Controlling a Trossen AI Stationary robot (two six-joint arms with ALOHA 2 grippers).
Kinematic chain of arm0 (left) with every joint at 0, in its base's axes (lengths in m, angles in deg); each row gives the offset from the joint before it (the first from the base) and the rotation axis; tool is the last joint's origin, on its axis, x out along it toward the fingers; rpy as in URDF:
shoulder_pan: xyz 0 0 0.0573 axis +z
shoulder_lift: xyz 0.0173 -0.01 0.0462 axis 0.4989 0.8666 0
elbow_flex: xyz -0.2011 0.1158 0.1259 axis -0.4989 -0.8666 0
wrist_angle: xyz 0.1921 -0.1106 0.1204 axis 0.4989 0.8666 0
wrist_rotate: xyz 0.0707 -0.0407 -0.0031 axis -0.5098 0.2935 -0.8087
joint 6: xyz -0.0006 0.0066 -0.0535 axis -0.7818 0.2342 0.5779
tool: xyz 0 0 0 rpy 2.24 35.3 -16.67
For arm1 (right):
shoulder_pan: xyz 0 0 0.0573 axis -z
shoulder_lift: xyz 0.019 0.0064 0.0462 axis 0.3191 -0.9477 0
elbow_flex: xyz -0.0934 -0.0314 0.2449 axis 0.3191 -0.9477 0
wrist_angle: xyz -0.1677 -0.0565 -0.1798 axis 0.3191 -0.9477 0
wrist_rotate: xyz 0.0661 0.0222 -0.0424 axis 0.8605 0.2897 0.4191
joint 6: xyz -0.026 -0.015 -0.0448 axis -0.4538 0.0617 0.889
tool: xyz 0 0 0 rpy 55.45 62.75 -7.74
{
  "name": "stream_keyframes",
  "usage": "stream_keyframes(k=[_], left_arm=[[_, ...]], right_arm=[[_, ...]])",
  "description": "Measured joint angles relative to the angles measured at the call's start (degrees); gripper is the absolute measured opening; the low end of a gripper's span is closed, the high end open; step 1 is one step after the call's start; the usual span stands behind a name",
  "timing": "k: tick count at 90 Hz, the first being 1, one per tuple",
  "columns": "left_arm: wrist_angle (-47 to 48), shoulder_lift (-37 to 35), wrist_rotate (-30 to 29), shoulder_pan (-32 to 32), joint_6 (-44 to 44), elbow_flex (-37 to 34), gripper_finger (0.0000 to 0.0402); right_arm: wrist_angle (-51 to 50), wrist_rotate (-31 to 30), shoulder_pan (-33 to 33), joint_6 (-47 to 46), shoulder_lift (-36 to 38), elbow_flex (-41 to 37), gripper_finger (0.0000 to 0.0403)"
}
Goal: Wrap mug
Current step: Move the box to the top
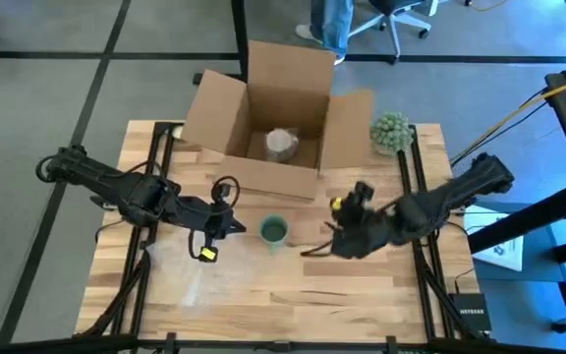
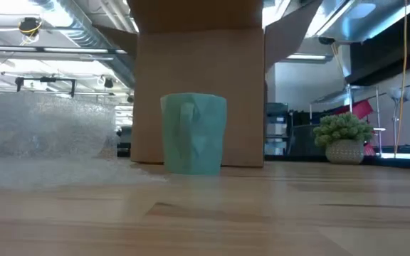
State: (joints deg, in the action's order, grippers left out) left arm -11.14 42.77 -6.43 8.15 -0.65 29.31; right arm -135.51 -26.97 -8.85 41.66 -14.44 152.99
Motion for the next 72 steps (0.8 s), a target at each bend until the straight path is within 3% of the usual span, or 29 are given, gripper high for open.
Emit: stream_keyframes(k=[16,33,42,72], left_arm=[[-0.04,0.00,0.00,0.11,0.87,0.00,0.0000],[1.54,0.00,0.06,-0.03,3.46,0.00,0.0000],[3.97,0.00,0.07,-0.59,5.96,0.02,0.0000],[9.80,0.00,-0.07,-4.21,14.41,0.02,0.0000]], right_arm=[[38.47,1.44,3.35,9.65,-0.39,-20.87,0.0236],[62.48,5.58,12.12,20.00,-0.39,-32.57,0.0226],[67.24,8.86,16.07,23.37,-0.37,-35.07,0.0208],[64.80,7.70,22.94,27.52,-0.33,-36.06,0.0164]])
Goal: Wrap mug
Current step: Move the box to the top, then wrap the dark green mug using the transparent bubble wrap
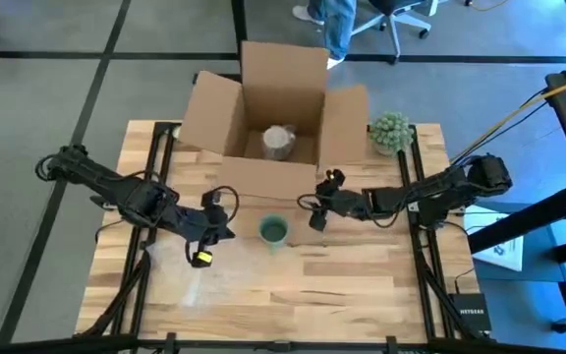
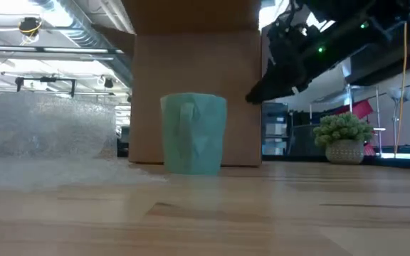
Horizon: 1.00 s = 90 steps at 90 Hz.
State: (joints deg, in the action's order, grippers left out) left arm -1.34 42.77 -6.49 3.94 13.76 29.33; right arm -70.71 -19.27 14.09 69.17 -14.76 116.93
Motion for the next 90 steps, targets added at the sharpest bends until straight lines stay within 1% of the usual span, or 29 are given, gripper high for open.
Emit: stream_keyframes(k=[7,13,20,26,36,43,51,59,63,67,71,75,81,90], left_arm=[[0.38,0.00,-0.02,-0.73,1.01,0.00,0.0000],[1.17,0.00,-0.04,-1.57,1.78,0.00,0.0000],[1.96,0.00,-0.01,-2.41,3.43,0.00,0.0000],[3.68,0.00,0.00,-3.61,5.74,0.00,0.0000],[6.56,-0.01,-0.13,-5.91,9.72,0.00,0.0000],[7.15,-0.09,-0.95,-8.15,13.58,-1.48,0.0000],[7.02,0.03,-1.14,-10.67,17.04,-4.91,0.0000],[6.48,0.04,-1.14,-12.60,20.66,-9.19,0.0000],[6.02,0.04,-1.13,-13.18,22.56,-11.31,0.0000],[5.34,0.04,-1.16,-13.64,24.05,-13.47,0.0000],[4.53,0.04,-1.27,-13.89,25.16,-15.37,0.0000],[2.92,0.00,-1.57,-14.14,26.06,-17.48,0.0000],[1.70,0.07,-1.50,-14.15,27.24,-19.95,0.0000],[0.34,0.00,-1.42,-14.36,29.20,-22.41,0.0000]], right_arm=[[-2.08,-2.16,0.64,-0.49,0.00,0.00,0.0162],[-2.58,-2.13,0.93,-1.58,0.00,0.00,0.0161],[-3.46,1.37,0.75,-1.98,0.28,0.13,0.0161],[-6.61,5.23,-0.61,-4.14,1.29,1.40,0.0161],[-13.77,11.16,-3.95,-9.09,4.72,3.63,0.0161],[-15.66,13.59,-7.45,-12.39,6.76,4.11,0.0161],[-14.50,15.29,-12.22,-15.38,7.93,4.13,0.0161],[-8.24,14.72,-17.66,-15.85,7.09,4.13,0.0161],[-2.32,13.03,-19.77,-14.57,5.06,4.25,0.0161],[2.93,11.86,-21.36,-11.18,2.86,4.31,0.0161],[6.44,11.11,-22.46,-6.88,0.09,4.60,0.0161],[7.40,10.51,-22.73,-2.97,-2.87,6.52,0.0161],[3.08,8.77,-22.47,0.85,-6.71,10.77,0.0161],[-9.55,7.22,-20.98,6.59,-11.92,20.47,0.0161]])
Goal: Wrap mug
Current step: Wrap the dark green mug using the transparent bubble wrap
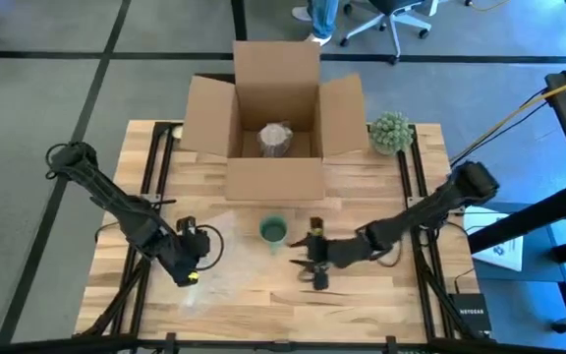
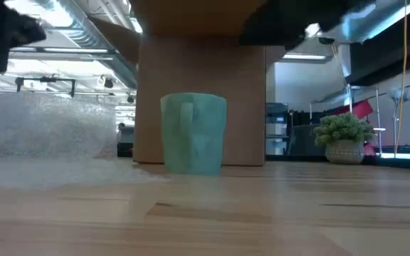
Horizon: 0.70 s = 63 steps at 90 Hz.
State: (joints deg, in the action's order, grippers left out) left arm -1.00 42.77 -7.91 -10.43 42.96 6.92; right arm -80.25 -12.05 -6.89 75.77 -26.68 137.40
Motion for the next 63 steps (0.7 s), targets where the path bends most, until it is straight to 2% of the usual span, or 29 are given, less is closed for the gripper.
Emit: stream_keyframes(k=[10,20,33,41,48,59,63], left_arm=[[0.80,0.01,-0.02,-0.28,0.93,-0.47,0.0000],[0.57,0.00,-0.74,-0.59,0.71,-0.43,0.0000],[0.48,0.02,-3.29,-0.92,0.66,-0.43,0.0000],[-0.16,0.01,-4.05,-1.15,0.66,-0.49,0.0000],[-3.70,0.02,-4.24,-1.31,0.41,-1.71,0.0000],[-14.42,0.02,-4.42,-1.27,-2.68,-5.79,0.0000],[-17.98,0.01,-4.41,-1.06,-3.99,-7.62,0.0000]], right_arm=[[-19.68,0.58,2.38,5.07,-5.50,12.72,0.0161],[-35.19,2.61,5.68,5.81,-11.58,22.98,0.0161],[-42.03,10.39,9.61,6.74,-18.95,30.67,0.0161],[-45.79,13.19,10.58,6.70,-22.54,33.62,0.0154],[-50.53,15.47,10.60,6.69,-24.33,35.24,0.0125],[-54.14,16.88,10.46,6.47,-24.67,35.73,0.0033],[-55.60,16.82,10.42,5.11,-24.32,35.91,0.0015]])
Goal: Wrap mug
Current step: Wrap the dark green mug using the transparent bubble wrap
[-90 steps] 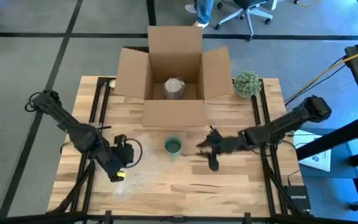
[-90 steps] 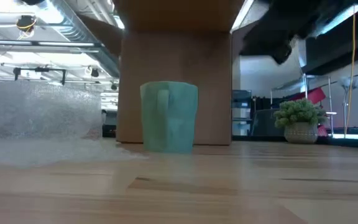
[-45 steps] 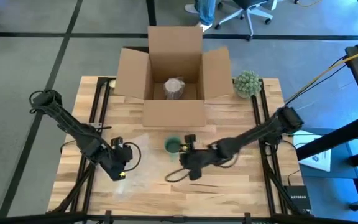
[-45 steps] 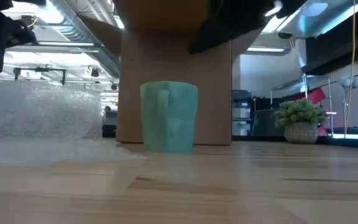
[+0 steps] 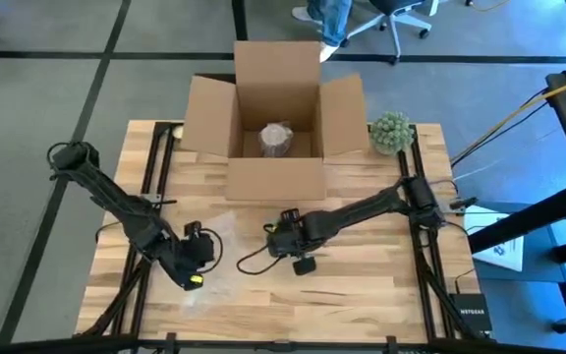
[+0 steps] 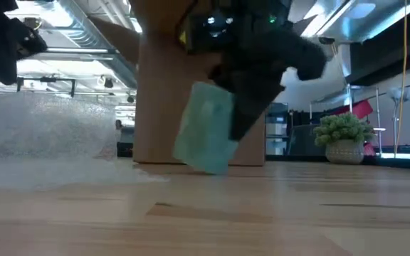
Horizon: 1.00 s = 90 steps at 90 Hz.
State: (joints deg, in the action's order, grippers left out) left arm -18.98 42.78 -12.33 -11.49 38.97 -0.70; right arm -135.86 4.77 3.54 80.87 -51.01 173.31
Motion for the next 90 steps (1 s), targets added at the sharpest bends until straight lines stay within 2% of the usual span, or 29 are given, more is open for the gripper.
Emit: stream_keyframes(k=[20,30,54,71,81,90], left_arm=[[-13.19,0.89,0.23,4.09,-4.16,-6.27,0.0000],[-19.03,4.33,3.54,7.17,-7.59,-7.70,0.0000],[-37.30,20.55,10.75,14.07,-13.91,-7.03,0.0000],[-53.82,33.65,18.44,17.99,-21.13,0.85,0.0000],[-51.25,36.20,21.60,19.31,-26.17,8.46,0.0000],[-39.26,32.93,21.61,19.46,-28.09,14.89,0.0000]], right_arm=[[-7.74,0.01,-3.03,-7.63,3.57,-0.28,0.0007],[-9.07,-1.66,-5.96,-11.48,6.47,-0.16,0.0009],[-8.77,-6.84,-12.93,-20.92,10.51,-0.07,0.0005],[-8.76,-11.37,-16.03,-24.39,11.40,-0.18,0.0005],[-8.32,-13.49,-16.94,-25.48,11.61,-0.16,0.0005],[-6.94,-12.35,-17.51,-25.82,11.64,-0.16,0.0005]])
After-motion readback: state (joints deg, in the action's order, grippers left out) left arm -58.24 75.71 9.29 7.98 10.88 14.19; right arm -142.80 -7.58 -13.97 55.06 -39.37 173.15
